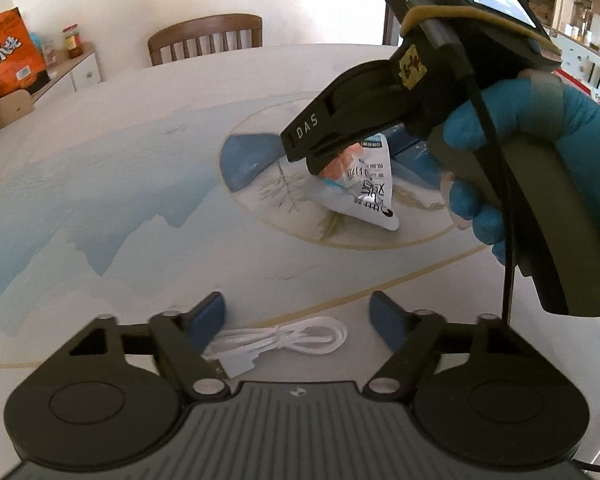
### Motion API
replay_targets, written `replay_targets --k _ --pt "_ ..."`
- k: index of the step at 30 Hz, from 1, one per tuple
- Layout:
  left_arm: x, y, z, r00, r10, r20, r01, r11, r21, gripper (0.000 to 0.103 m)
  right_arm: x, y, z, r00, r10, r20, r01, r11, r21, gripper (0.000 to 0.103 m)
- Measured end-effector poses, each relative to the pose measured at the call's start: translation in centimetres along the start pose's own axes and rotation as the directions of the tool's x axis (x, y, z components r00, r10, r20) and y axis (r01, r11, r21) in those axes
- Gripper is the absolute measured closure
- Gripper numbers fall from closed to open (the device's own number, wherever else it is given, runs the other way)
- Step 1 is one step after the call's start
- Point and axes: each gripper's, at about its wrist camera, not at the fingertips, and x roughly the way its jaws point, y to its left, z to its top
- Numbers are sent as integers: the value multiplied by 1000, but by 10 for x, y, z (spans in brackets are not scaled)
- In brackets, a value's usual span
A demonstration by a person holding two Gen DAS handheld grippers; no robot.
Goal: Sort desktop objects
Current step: 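Move the left gripper to the white USB cable while the right gripper approaches the white sausage packet, then grasp the white USB cable with the left gripper while the right gripper grasps the sausage packet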
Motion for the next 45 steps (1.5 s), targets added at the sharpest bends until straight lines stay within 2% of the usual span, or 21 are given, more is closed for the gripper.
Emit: replay_targets --k 1,3,5,6,7,13,14,17,24,25,27,28,32,37,41,45 --pt "0 0 1 1000 -1 2 1 1000 0 33 -1 -2 0 1000 0 -2 0 1000 3 30" --pt "0 -1 3 1000 -3 10 3 1000 1 50 -2 -6 0 1000 1 -6 -1 1000 14 31" --pt "1 -2 6 1000 -2 12 2 1000 3 55 -4 -10 -1 1000 3 -9 -3 1000 27 32" --pt "2 -2 7 1000 0 11 0 1000 0 58 -5 -12 -1 1000 2 -10 -2 1000 28 38" --pt "2 -2 8 1000 2 10 -2 1000 -2 59 -6 -13 -2 1000 0 -9 1 1000 24 40" --pt "-6 8 14 1000 10 -2 -10 999 -36 59 -9 -20 -4 1000 10 -19 -9 1000 25 40" --pt "-9 10 14 1000 6 3 -6 999 -42 55 -9 -21 -4 1000 9 -19 -9 1000 25 40" --pt "-18 13 14 999 32 5 -32 999 -41 33 -10 -22 -5 1000 7 -21 -7 1000 15 40" --pt "-17 13 9 997 57 -56 -61 996 -70 18 -8 -22 -4 999 22 -25 -23 1000 -14 37" --pt "-17 13 6 996 66 -57 -70 995 -67 16 -7 -23 -3 999 27 -25 -27 1000 -16 36" --pt "-17 9 4 994 86 -61 -90 994 -60 4 -7 -22 -2 999 30 -22 -30 999 -20 23" --pt "-16 8 3 994 86 -66 -90 994 -62 1 -7 -22 -2 999 30 -17 -30 999 -24 22" --pt "-12 2 -2 993 84 -86 -90 993 -70 1 -7 -20 -2 1000 24 -13 -24 999 -35 12" --pt "-7 0 -6 991 89 -98 -100 989 -108 0 -2 -22 -1 999 19 -25 -20 999 -28 12" --pt "-6 -2 -6 991 98 -94 -109 987 -121 0 -1 -22 -3 1000 16 -22 -16 999 -31 18" --pt "-4 -4 -5 991 101 -91 -111 986 -123 1 -4 -20 -3 1000 21 -14 -22 999 -42 35"
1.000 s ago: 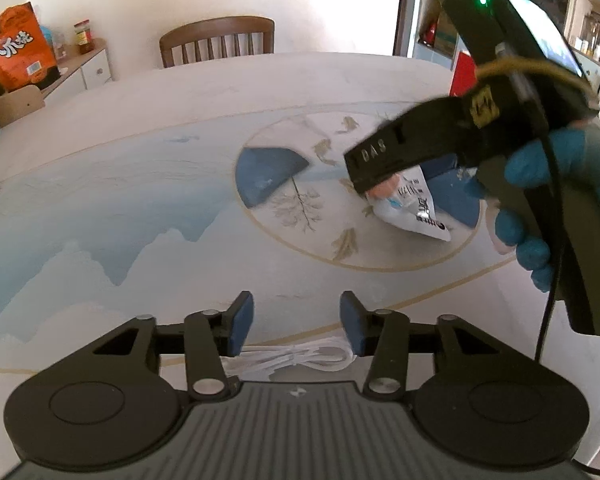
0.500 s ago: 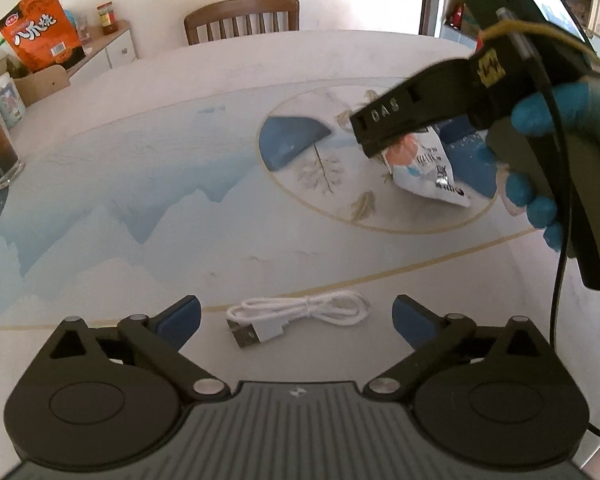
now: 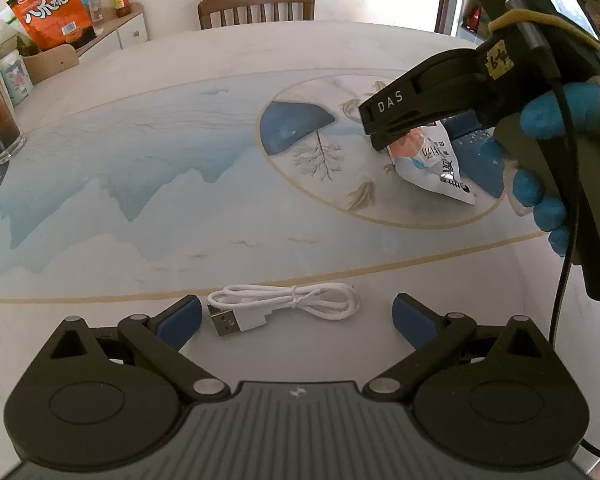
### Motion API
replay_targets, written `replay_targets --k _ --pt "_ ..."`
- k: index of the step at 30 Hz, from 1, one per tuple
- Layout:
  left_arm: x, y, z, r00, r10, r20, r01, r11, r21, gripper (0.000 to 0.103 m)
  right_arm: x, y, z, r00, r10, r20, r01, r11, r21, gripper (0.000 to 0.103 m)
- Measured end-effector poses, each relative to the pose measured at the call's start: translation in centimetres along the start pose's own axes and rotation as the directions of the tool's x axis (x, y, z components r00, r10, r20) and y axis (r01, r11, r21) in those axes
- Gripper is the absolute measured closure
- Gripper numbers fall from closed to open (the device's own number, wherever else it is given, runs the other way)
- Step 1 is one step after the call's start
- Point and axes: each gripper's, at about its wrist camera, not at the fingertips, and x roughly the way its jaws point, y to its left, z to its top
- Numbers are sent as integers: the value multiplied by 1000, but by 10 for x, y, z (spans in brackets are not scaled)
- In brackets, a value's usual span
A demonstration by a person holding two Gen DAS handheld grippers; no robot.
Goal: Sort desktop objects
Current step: 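Grasp the white USB cable with the left gripper while the right gripper grasps the sausage packet, then carry the USB cable and sausage packet over the red box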
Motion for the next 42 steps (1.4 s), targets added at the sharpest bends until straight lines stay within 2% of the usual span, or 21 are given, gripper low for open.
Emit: replay_targets --k 8,18,27,36,42 --pt "-3 0 4 1000 -9 18 9 1000 19 24 -3 -3 1 1000 13 -8 -12 1000 15 41" --pt "-1 2 12 1000 -25 1 25 999 32 27 -25 -7 -1 1000 16 -3 -16 1000 10 47" --pt "-14 1 29 999 -47 28 45 997 57 27 -58 -20 -2 1000 29 4 -30 999 36 48" --pt "-37 -15 59 992 -92 83 82 990 115 27 -110 -43 0 999 30 36 -32 997 68 48" --pt "-57 -37 86 980 -140 140 115 978 175 27 -142 -68 3 998 14 64 -21 994 106 48"
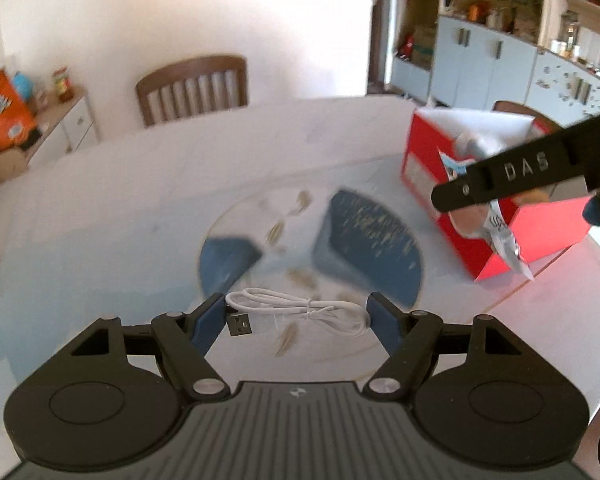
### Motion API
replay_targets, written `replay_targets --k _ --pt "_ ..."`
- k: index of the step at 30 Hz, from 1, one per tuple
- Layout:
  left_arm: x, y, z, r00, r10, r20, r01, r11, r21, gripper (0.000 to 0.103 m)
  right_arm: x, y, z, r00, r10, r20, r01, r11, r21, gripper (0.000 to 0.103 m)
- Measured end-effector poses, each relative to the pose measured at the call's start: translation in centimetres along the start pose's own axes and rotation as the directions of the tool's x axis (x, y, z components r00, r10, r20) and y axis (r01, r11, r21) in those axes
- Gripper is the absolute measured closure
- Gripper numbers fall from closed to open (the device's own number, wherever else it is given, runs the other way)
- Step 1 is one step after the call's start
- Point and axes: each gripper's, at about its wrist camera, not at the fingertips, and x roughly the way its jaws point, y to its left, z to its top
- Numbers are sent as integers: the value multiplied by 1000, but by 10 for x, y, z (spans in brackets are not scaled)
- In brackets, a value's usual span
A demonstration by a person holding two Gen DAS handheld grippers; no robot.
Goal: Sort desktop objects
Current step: 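Carry the USB cable and sausage packet over the red box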
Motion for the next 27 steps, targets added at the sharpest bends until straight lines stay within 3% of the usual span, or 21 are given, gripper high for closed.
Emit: replay_targets --k 12,27 --pt "-5 -68 59 990 -99 104 89 991 101 27 -51 -70 9 997 -49 60 45 997 64 48" --pt "35 -157 112 974 -205 95 187 967 171 27 -60 -169 17 992 -105 73 96 989 115 47"
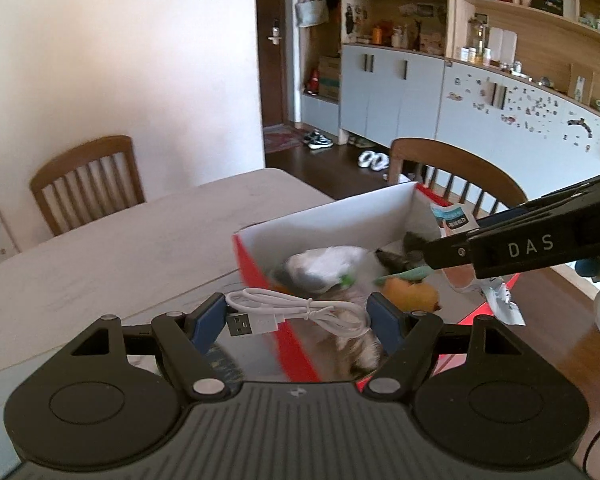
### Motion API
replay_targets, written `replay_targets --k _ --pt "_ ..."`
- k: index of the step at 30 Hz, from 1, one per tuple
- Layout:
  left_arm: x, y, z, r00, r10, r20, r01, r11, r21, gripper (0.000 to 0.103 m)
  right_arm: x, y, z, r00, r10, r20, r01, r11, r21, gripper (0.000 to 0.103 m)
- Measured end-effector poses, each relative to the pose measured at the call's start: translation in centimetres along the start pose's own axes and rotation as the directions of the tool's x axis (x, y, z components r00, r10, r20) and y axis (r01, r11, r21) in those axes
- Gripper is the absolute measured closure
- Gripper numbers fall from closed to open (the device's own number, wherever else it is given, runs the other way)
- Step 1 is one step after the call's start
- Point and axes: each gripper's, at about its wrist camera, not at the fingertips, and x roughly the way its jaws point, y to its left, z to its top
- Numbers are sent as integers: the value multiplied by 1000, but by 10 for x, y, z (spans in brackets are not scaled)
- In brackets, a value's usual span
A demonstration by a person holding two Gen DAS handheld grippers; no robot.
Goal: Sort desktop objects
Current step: 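Carry the USB cable and sausage packet over the red box, then lower both items into the red box and open both grippers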
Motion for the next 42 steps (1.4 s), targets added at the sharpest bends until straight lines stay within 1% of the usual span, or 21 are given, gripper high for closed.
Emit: replay_targets --k 7,11,13,17,20,23,25,27,29,31,33,37,42 --pt "32 -22 15 997 -64 -29 66 997 50 27 13 -30 11 1000 -11 -6 11 1000 6 47" --pt "51 -30 20 991 -119 -68 123 990 64 27 26 -43 17 1000 -24 -8 24 1000 -9 47" --pt "61 -33 22 989 -122 -86 128 989 73 27 33 -50 19 1000 -24 -10 24 1000 -7 47" --pt "81 -40 26 979 -159 -127 170 982 82 27 46 -62 21 1000 -22 -19 22 1000 -15 47" --pt "97 -49 31 970 -186 -158 202 975 97 27 57 -64 19 999 -23 -35 22 999 -34 47" --pt "110 -56 31 962 -200 -185 224 968 117 27 71 -68 19 998 -27 -57 24 998 -53 47" --pt "118 -59 31 957 -204 -206 232 964 126 27 79 -71 20 998 -15 -63 11 998 -61 47" --pt "128 -59 31 947 -219 -236 248 963 104 27 85 -73 19 997 -15 -69 10 997 -79 47" --pt "137 -54 31 934 -240 -265 264 963 59 27 92 -73 17 997 -29 -69 21 994 -111 47" --pt "143 -54 30 928 -243 -281 268 962 53 27 98 -74 14 996 -13 -90 1 991 -131 47" --pt "149 -54 31 917 -263 -301 291 956 51 27 105 -74 10 994 -10 -112 -7 989 -148 47" --pt "156 -57 31 904 -277 -325 316 946 72 27 116 -74 5 990 -19 -139 -4 986 -166 47" --pt "164 -60 27 893 -268 -361 319 944 87 27 122 -76 3 987 -22 -157 -3 987 -162 46"
